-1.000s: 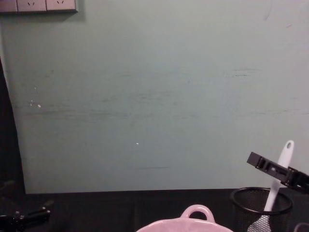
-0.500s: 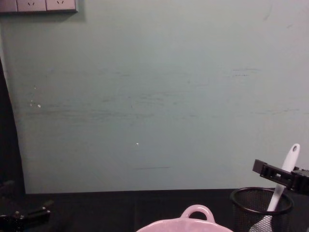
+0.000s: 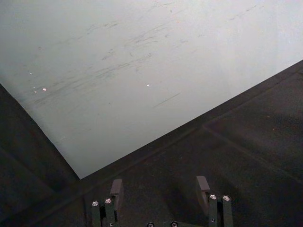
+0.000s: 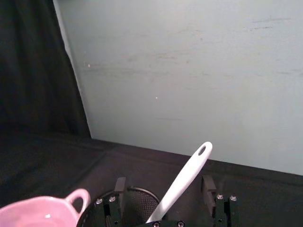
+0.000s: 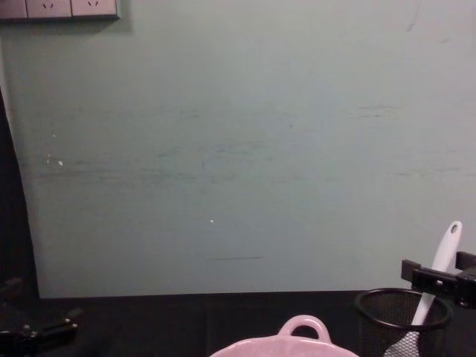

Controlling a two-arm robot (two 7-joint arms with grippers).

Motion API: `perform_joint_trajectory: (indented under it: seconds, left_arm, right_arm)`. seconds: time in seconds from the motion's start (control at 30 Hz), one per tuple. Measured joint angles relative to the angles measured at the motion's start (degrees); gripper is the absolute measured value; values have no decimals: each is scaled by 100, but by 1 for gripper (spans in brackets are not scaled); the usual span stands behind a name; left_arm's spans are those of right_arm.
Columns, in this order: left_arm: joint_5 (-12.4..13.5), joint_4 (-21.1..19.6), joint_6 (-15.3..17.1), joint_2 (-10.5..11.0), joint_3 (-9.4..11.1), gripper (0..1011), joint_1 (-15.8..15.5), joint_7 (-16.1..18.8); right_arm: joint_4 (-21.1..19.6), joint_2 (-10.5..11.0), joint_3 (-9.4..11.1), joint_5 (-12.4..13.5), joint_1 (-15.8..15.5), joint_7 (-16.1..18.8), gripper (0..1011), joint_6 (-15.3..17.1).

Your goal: Use the one hand to pick up the spoon and stir the clear water in the bowl.

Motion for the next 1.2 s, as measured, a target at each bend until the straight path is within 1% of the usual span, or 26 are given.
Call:
perform_joint_trajectory:
  seconds: [0.07,0.13,0.23,0.27,0.4,0.47,0.53,0.63,0.67,0.7,0.73,0.83,0.87,0.93,1.0,1.2]
  left_arm:
    - [0,0,0,0,0,1005,0,0]
    - [0,0,0,0,0,1005,0,0]
    - [0,0,0,0,0,1005,0,0]
    - [0,0,0,0,0,1005,0,0]
    - [0,0,0,0,0,1005,0,0]
    - [0,0,0,0,0,1005,0,0]
    - [0,-1,0,0,-1,1005,0,0]
    - [0,0,0,0,0,1005,0,0]
    - [0,0,0,0,0,1005,0,0]
    - [0,0,0,0,0,1005,0,0]
    - [0,0,0,0,0,1005,0,0]
    - [0,0,0,0,0,1005,0,0]
    - [0,0,0,0,0,1005,0,0]
    - [0,0,0,0,0,1005,0,0]
    - [0,0,0,0,0,1005,0,0]
    - [0,0,0,0,0,1005,0,0]
  right_arm:
    - [-137,48,-3,-135,-65,-64,1004,62]
    - [-242,79,14,-210,-136,-107,1004,89]
    - [-492,132,91,-317,-311,-204,1004,101]
    - [-649,168,140,-381,-415,-256,1004,103]
    - [-967,238,266,-482,-638,-354,1004,103]
    - [-1220,279,402,-573,-849,-459,1004,77]
    - [-1271,284,438,-597,-901,-488,1004,62]
    - [-1451,274,605,-755,-1158,-680,1004,-69]
    - [-1474,265,635,-802,-1210,-725,1004,-114]
    - [-1507,242,685,-904,-1305,-826,1004,-208]
    - [-1507,242,685,-904,-1305,-826,1004,-208]
    - [-1550,176,782,-1181,-1514,-1065,1004,-434]
    - [-1550,176,782,-1181,-1514,-1065,1004,-434]
    - [-1561,115,860,-1392,-1662,-1250,1004,-601]
    - [-1545,75,911,-1474,-1740,-1320,1004,-675]
    - [-1391,-20,995,-1596,-1824,-1377,1004,-809]
